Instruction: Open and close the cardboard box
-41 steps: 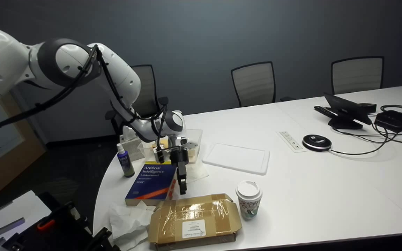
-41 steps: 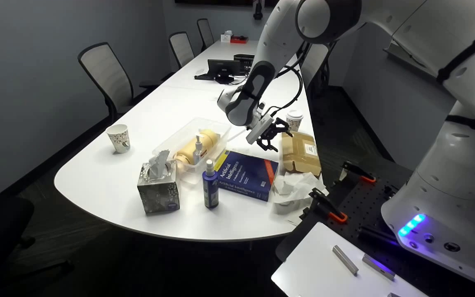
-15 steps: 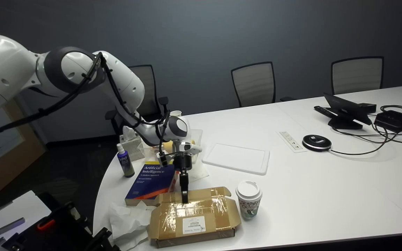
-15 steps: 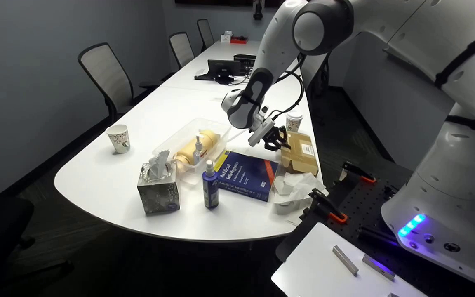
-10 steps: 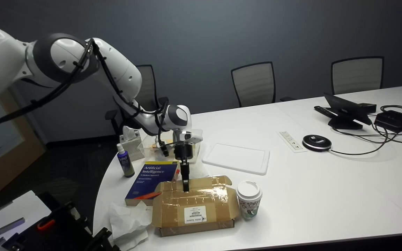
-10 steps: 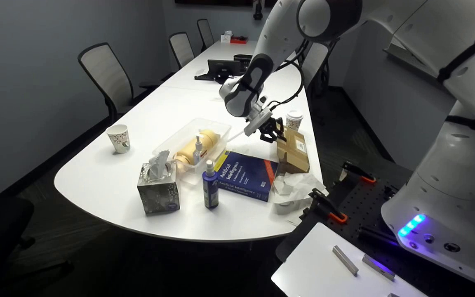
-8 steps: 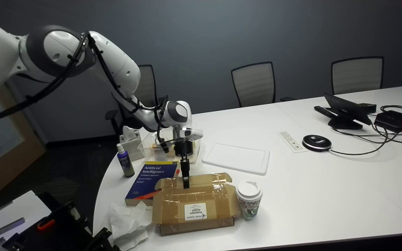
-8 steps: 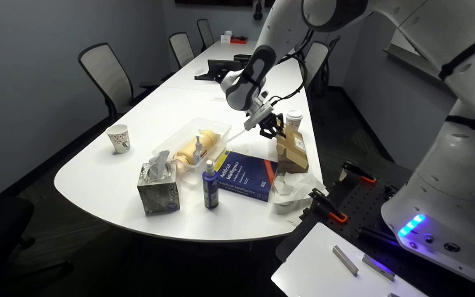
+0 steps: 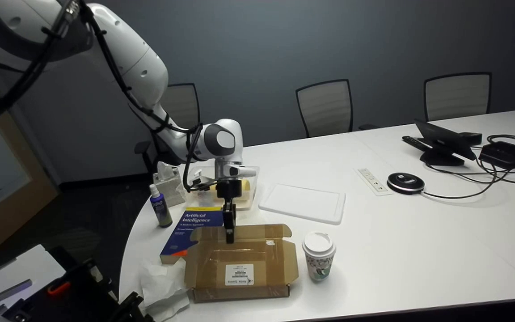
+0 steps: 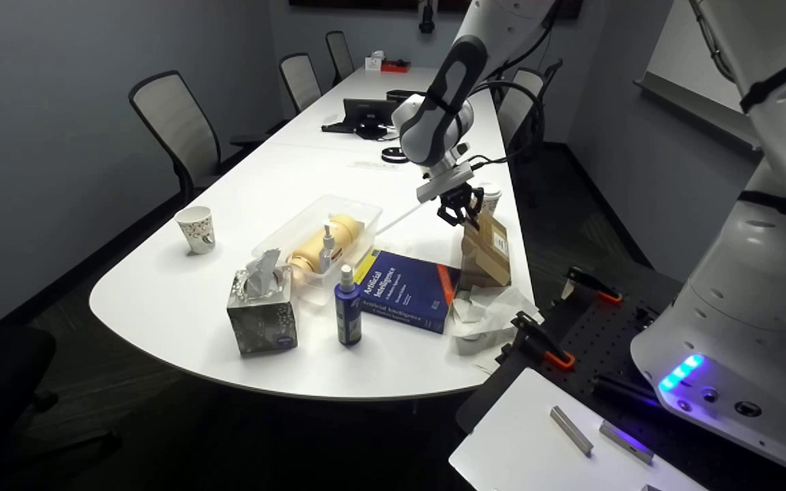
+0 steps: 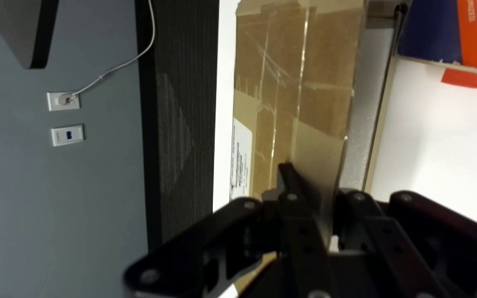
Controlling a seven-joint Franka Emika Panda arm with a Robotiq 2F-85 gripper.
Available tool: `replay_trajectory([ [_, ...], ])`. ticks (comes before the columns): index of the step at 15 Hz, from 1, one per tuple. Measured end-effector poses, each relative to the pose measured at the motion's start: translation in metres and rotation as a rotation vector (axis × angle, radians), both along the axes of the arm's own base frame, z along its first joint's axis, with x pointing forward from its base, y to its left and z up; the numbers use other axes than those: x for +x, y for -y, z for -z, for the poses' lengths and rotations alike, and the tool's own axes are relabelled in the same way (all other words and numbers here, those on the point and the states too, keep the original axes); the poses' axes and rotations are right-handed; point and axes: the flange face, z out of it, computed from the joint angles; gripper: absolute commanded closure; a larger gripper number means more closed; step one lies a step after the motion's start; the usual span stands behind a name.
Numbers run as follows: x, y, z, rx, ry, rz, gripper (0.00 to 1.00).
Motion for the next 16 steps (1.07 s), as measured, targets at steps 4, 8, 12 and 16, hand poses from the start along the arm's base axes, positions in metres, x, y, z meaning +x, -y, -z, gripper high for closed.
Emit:
replay_trajectory([
  [4,-0.031,0.002,-0.012,0.056,0.108,0.059,0.98],
  [8,-0.063,0.009,-0.035,0.067,0.198,0.101,0.98],
  [12,-0.094,0.018,-0.065,0.068,0.260,0.158,0.98],
  [16,-0.123,0.022,-0.085,0.082,0.325,0.194,0.98],
])
